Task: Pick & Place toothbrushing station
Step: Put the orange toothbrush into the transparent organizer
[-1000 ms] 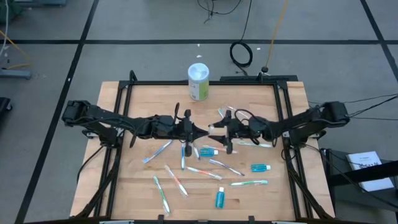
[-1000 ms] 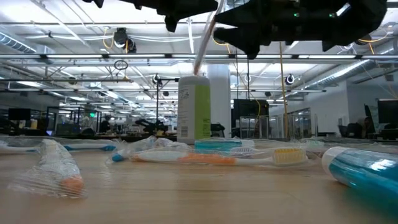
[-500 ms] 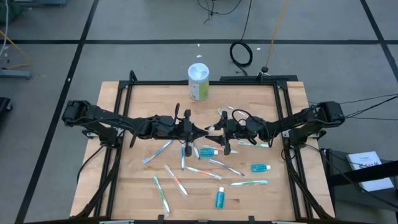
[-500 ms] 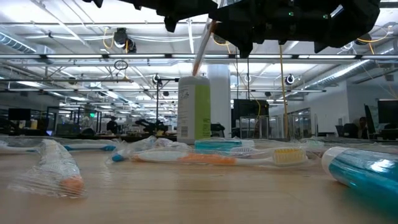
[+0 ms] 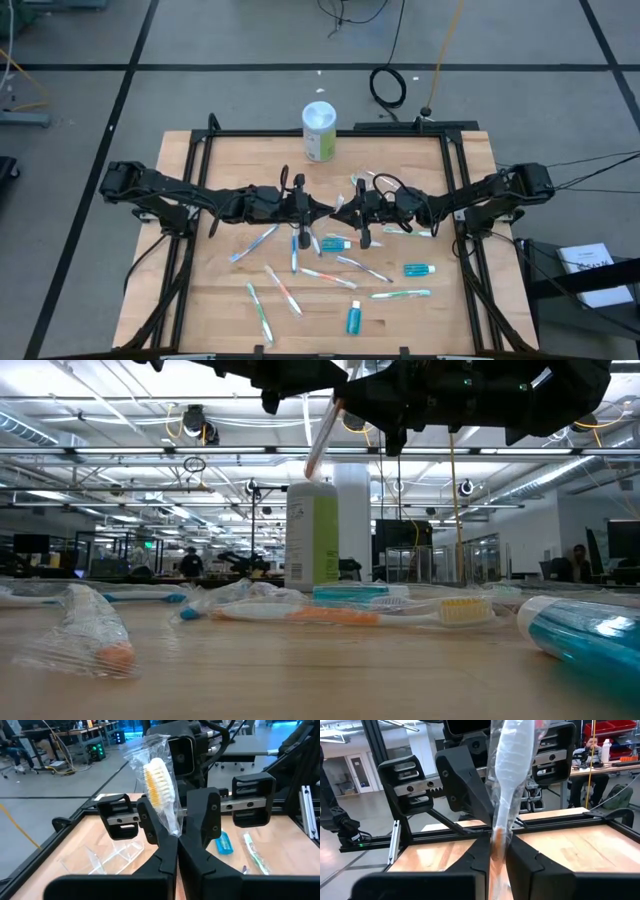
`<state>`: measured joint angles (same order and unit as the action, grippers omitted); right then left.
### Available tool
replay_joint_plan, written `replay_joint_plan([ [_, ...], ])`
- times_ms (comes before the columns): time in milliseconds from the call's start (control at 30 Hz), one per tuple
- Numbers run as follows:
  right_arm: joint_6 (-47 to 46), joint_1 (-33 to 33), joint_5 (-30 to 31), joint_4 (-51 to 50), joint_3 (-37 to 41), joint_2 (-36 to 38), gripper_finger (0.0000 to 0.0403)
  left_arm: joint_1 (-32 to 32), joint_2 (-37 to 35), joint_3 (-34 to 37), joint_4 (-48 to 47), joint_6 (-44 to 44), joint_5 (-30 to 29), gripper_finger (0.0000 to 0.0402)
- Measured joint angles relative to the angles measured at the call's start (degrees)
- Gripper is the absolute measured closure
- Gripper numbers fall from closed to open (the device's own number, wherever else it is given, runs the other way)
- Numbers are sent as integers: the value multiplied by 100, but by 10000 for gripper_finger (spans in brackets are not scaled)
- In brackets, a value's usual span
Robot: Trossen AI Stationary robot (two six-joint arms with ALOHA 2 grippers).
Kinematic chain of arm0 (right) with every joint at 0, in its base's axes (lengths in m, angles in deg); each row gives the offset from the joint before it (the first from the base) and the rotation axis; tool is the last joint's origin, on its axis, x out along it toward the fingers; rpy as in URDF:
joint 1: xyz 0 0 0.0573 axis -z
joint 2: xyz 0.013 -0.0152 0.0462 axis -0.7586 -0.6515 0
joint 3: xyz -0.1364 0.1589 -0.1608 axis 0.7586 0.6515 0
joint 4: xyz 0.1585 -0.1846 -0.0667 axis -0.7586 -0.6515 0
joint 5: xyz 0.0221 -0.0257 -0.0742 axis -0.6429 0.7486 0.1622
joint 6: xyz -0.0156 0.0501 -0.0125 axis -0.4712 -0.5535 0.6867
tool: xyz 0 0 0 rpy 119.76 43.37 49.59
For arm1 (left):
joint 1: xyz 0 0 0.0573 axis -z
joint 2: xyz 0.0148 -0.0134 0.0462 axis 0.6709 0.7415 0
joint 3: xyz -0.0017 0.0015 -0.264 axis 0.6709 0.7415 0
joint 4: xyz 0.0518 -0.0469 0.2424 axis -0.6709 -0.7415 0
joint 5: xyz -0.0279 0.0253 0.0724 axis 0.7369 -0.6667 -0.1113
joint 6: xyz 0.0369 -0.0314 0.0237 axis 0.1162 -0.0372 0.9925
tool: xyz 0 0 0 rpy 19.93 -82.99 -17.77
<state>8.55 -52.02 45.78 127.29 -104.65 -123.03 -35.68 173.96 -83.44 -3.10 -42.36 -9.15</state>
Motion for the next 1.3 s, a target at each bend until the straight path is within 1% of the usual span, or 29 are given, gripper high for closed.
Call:
replay_joint_plan([
  [100, 0, 7, -2, -141, 4, 83, 364, 0, -7, 0, -154, -112, 1, 394],
  [167, 0, 43, -9, -473, 4, 264, 363, 0, -7, 0, -213, -94, 2, 398],
  [233, 1, 87, -11, -967, 3, 524, 371, 0, -7, -2, -236, -75, 0, 398],
  [367, 5, 169, -2, -1774, 2, 1012, 379, -1, -4, -2, -257, -59, -7, 382],
  [533, 254, 192, 37, -2402, 0, 1625, 384, 4, -4, -2, -219, -105, 1, 364],
  [767, 312, 192, 63, -2943, 2, 1924, 387, -38, -7, -2, -5, -381, 1, 334],
  [867, 481, 192, 551, -3564, 2, 2220, 387, -70, -7, -2, -135, -452, 0, 321],
  [1000, 585, 186, 1742, -4546, 2, 2718, 387, -76, -7, -2, -249, -532, -2, 316],
  [1067, 610, 186, 2335, -4849, 5, 2922, 386, -76, -7, -2, -263, -483, -2, 316],
  [1167, 630, 186, 3154, -4953, 137, 3211, 382, -76, -7, -2, -260, -485, -2, 316],
  [1300, 598, 186, 4032, -4901, 566, 3485, 384, -76, -7, -2, -259, -468, -4, 316],
])
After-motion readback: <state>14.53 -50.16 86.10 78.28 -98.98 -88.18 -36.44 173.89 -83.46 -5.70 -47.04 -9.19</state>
